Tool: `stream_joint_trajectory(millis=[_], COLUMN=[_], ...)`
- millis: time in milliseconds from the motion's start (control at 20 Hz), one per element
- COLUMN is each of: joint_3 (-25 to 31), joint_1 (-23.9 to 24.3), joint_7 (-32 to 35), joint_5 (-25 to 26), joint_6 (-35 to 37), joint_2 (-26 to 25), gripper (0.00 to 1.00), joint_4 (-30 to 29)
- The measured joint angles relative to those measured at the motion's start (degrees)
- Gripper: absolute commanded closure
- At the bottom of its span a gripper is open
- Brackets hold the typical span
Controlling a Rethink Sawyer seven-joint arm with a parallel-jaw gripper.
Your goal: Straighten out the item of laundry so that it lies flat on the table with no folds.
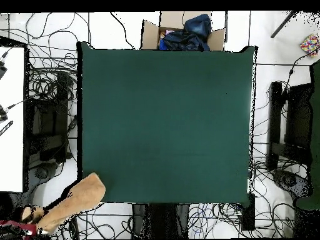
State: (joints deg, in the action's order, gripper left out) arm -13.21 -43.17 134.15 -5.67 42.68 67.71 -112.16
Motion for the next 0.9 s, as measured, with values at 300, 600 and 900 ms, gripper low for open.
stream_joint_trajectory(millis=[300, 600, 900], joint_3=[0.03, 0.24, 1.36], joint_1=[0.31, -1.01, 2.30], joint_7=[0.00, 0.00, 0.00], joint_5=[-0.02, -1.26, -2.00], joint_6=[-8.47, -10.80, -10.81], joint_2=[-3.97, -7.35, -9.48], gripper=[1.00, 1.00, 1.00], joint_4=[-0.24, -0.30, -0.28])
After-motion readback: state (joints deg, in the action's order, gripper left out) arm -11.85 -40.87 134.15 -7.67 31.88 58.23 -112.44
